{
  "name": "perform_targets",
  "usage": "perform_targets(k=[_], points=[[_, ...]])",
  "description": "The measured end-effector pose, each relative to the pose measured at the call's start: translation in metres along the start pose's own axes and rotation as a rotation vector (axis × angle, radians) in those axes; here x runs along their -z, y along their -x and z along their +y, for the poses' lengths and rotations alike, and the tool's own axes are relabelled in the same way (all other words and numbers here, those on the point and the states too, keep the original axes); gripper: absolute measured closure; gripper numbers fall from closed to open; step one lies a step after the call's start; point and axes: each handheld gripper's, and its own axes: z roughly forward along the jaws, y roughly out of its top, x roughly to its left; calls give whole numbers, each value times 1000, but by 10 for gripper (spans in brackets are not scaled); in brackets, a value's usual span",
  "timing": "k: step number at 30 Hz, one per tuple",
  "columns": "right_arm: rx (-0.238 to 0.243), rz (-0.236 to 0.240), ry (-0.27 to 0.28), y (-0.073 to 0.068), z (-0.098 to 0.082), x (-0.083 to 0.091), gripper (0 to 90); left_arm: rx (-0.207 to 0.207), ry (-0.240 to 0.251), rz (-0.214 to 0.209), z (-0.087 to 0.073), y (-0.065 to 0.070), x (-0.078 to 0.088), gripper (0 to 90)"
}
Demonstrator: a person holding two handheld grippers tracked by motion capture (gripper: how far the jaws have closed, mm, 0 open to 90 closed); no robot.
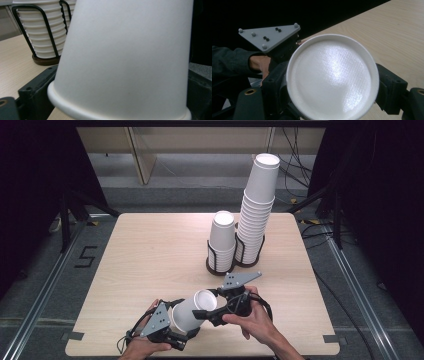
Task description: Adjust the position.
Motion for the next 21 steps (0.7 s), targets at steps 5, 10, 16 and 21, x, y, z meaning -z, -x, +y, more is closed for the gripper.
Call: perform_targets(k=[5,10,16,21], points=[[-11,15,2,0,0,-1,253,7,-4,1,1,1,-1,35],[-15,20,-1,2,-1,-1,250,-9,-43,-1,5,-2,5,76],[-19,38,-6,4,-2,-1,245,-30,-62,-7,7,-2,7,101],[-24,47,-14,4,-3,-2,248,-30,-59,-3,6,-1,7,69]])
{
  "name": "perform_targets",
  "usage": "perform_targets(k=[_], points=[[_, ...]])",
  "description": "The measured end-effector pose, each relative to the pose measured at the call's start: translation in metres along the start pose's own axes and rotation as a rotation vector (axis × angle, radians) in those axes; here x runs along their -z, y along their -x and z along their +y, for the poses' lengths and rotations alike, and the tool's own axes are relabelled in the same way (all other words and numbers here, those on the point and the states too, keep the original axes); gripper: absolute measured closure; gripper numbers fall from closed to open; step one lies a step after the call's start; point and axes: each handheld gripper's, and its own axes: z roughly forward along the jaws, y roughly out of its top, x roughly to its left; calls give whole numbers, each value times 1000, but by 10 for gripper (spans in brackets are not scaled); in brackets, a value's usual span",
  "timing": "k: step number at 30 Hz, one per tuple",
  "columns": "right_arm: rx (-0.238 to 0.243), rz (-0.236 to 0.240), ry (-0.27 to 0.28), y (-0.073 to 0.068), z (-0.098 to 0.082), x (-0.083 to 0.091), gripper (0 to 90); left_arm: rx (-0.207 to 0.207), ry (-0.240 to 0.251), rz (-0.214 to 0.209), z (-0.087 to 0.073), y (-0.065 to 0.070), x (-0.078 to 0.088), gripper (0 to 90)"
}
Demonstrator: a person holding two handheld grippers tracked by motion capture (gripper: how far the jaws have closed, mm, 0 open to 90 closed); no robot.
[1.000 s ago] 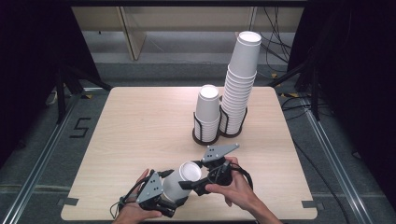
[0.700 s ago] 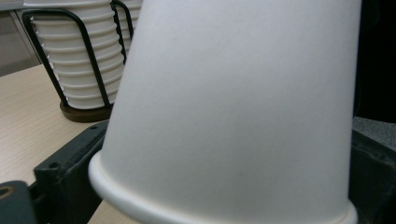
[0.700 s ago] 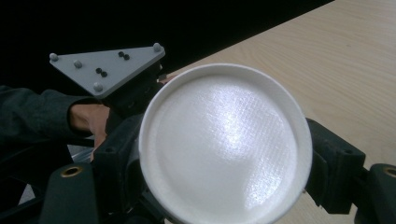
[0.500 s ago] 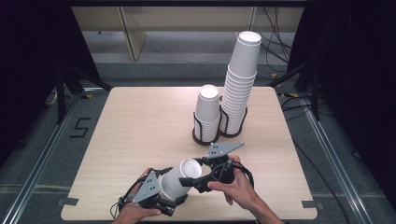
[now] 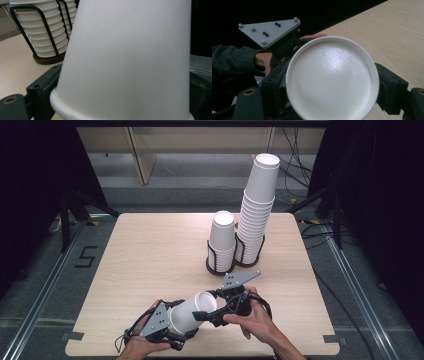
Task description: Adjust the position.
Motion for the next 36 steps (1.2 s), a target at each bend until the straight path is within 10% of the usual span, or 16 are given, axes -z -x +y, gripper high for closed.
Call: perform_targets(k=[25,36], points=[[-5,6,-8,3,-1,0,236,-44,2,16,2,-1,1,117],[47,-30,-44,2,1,0,167,-91,-86,11,3,-1,3,141]])
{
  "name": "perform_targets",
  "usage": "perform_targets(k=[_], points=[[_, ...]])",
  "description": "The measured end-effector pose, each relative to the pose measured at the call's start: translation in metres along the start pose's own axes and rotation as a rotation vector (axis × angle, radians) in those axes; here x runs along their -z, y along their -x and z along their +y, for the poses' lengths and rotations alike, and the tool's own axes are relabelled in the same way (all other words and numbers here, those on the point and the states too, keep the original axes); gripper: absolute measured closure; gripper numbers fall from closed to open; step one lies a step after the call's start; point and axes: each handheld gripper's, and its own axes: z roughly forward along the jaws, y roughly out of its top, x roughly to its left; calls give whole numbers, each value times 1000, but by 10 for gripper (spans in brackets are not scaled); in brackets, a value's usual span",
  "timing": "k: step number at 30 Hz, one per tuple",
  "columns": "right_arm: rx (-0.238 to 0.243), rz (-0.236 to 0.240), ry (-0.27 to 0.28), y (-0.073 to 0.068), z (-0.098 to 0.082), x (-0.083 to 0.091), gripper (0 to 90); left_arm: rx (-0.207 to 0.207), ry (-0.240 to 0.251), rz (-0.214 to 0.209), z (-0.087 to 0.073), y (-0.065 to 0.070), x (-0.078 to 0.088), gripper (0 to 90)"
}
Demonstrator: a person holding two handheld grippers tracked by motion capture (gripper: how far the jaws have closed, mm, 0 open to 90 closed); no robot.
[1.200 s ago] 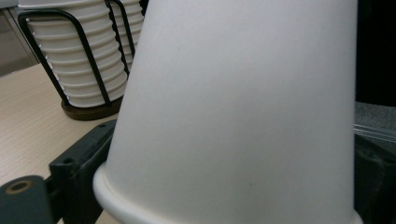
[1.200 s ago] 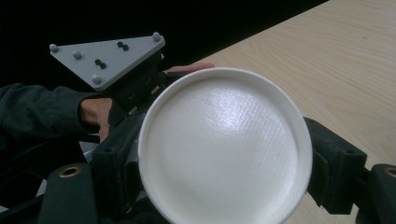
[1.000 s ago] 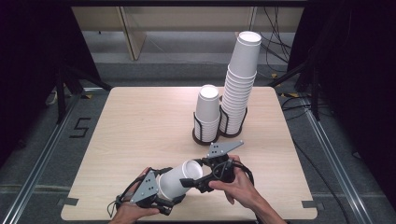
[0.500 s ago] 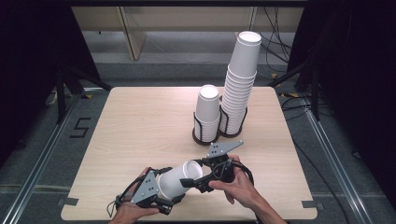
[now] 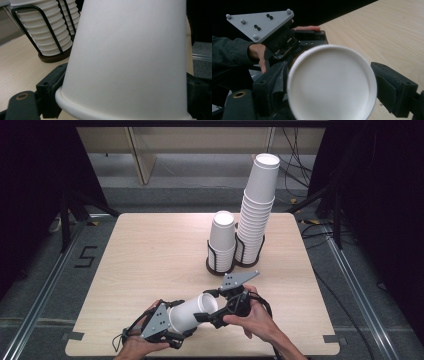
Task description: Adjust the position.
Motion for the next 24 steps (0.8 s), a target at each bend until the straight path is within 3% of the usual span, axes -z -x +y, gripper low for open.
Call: perform_targets(k=[4,8,13,17,24], points=[[10,5,-29,-2,2,2,159,-25,-47,-4,0,1,-2,142],[54,-15,-61,-3,2,4,157,-34,-81,-5,-1,2,-4,142],[86,-14,-122,-5,2,2,161,-79,-141,-13,0,4,-4,142],[129,-37,-164,-8,1,0,162,-97,-156,-16,-1,6,-5,144],[158,-30,-235,-10,0,-1,159,-119,-173,-20,0,6,-4,144]])
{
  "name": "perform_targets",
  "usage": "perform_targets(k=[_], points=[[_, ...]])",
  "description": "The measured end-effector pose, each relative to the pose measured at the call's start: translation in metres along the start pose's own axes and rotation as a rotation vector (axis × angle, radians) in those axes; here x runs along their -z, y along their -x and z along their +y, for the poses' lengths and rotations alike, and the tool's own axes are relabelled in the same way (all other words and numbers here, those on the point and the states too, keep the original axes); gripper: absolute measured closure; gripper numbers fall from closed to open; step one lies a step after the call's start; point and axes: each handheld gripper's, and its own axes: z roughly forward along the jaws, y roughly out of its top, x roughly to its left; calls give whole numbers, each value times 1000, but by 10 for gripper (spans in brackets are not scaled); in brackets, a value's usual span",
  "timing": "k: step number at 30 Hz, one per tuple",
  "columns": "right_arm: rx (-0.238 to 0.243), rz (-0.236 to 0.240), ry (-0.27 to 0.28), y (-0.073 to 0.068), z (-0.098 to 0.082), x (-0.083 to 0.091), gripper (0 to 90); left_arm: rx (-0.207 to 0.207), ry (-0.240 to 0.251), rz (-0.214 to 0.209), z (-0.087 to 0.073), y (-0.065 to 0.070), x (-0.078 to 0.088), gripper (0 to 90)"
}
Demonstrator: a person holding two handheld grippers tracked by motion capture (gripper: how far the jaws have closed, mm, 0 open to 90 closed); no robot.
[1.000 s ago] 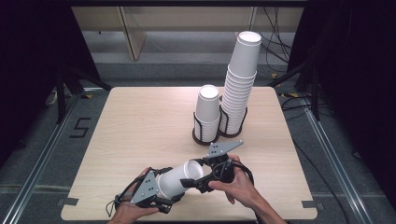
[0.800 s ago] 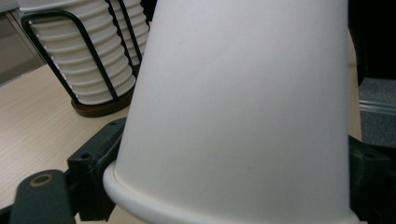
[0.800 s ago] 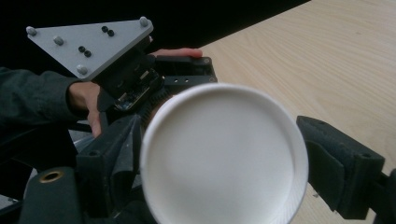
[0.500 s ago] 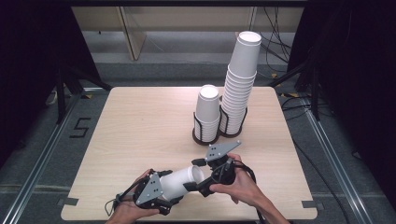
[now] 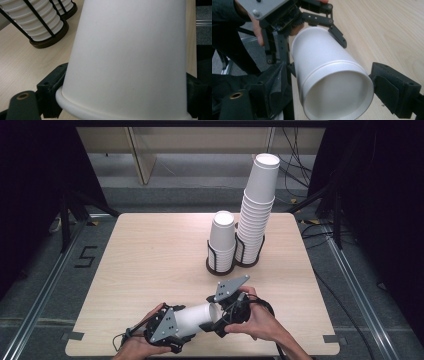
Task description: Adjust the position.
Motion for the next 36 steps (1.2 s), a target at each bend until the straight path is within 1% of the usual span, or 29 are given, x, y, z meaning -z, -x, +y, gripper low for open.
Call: perform_targets(k=[4,6,7,8,9,11,13,14,15,16,17,18,19,20,21,22,23,24,27,29,30,33,34,35,36], points=[[7,3,-16,0,-1,-3,158,-12,-3,-3,0,0,0,144],[1,6,-28,-1,-2,-5,159,-21,-5,1,1,0,1,144],[5,9,-29,0,-2,-5,159,-22,-5,-4,1,0,1,145],[6,10,-35,0,-3,-7,160,-13,5,-5,1,1,0,144],[14,5,-39,0,-3,-7,163,-16,3,-6,2,1,1,144],[13,15,-52,0,-3,-8,162,-33,-7,-4,2,1,1,145],[23,13,-68,-2,-3,-9,163,-35,-16,-9,2,1,2,146],[26,9,-79,-2,-3,-10,165,-44,-25,-10,2,1,2,148],[37,-2,-93,-3,-3,-10,166,-46,-30,-8,2,2,1,149],[46,-3,-105,-4,-3,-11,164,-43,-37,-19,3,2,1,150],[57,-7,-115,-5,-3,-13,165,-54,-50,-17,3,2,2,150],[64,-13,-130,-7,-3,-14,164,-50,-45,-20,3,3,1,150],[57,-17,-138,-8,-3,-14,164,-50,-48,-20,3,3,1,151],[72,-13,-140,-8,-2,-15,165,-56,-65,-28,3,2,2,151],[79,-18,-150,-9,-2,-15,168,-56,-67,-30,4,2,2,151],[86,-19,-155,-9,-2,-16,170,-64,-80,-32,4,2,2,152],[94,-24,-166,-10,-2,-17,173,-72,-83,-31,4,2,2,152],[103,-29,-172,-10,-2,-17,174,-66,-83,-28,4,3,2,153],[122,-41,-204,-12,-2,-20,178,-71,-113,-41,5,3,2,154],[136,-46,-223,-14,-3,-22,179,-89,-126,-33,6,3,2,154],[145,-45,-235,-14,-3,-23,179,-77,-130,-45,7,4,2,154],[168,-53,-264,-16,-3,-26,181,-89,-166,-51,10,5,3,156],[181,-55,-273,-17,-2,-27,182,-78,-147,-42,10,7,2,156],[182,-52,-279,-17,-2,-28,183,-86,-162,-48,11,7,3,157],[192,-51,-286,-18,-2,-29,187,-87,-163,-54,11,7,2,157]])
